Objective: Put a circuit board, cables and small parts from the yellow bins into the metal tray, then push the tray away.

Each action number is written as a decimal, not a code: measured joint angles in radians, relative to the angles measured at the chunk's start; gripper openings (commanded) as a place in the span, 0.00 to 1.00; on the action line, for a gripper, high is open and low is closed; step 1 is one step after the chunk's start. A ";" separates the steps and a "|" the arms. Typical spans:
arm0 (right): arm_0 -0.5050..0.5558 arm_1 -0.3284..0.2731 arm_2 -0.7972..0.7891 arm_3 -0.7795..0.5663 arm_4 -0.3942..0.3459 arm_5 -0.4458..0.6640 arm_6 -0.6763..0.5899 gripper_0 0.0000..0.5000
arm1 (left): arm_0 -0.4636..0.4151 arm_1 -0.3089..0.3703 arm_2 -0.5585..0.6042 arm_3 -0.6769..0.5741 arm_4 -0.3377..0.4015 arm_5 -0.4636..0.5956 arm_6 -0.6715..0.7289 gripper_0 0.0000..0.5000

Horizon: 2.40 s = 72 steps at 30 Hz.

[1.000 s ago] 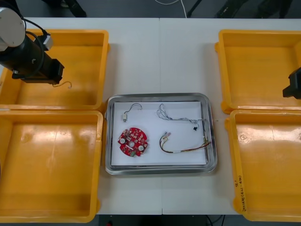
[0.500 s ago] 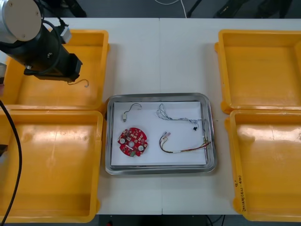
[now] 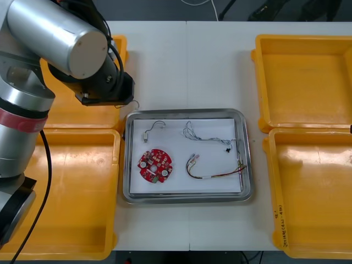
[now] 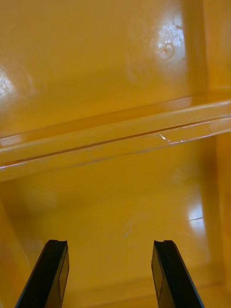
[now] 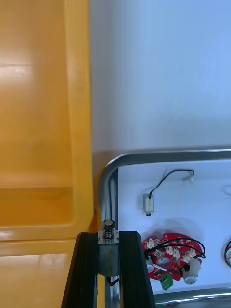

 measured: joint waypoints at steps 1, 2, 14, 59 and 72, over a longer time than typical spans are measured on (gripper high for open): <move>0.003 0.000 0.000 0.000 -0.002 -0.005 0.005 1.00 | 0.000 -0.001 -0.019 -0.001 0.000 0.000 0.008 0.00; 0.006 0.000 0.000 0.000 -0.003 -0.009 0.016 1.00 | 0.000 -0.001 -0.039 -0.001 0.000 -0.001 0.020 0.00; 0.035 0.000 0.000 0.003 0.003 -0.042 0.172 1.00 | 0.000 -0.010 -0.220 0.000 -0.002 -0.131 0.337 0.00; 0.041 0.000 0.000 0.003 0.004 -0.052 0.171 1.00 | 0.000 -0.027 -0.354 0.191 -0.002 -0.362 0.337 1.00; 0.041 0.000 0.000 0.003 0.004 -0.053 0.171 1.00 | 0.000 -0.027 -0.267 0.137 0.021 -0.232 0.337 1.00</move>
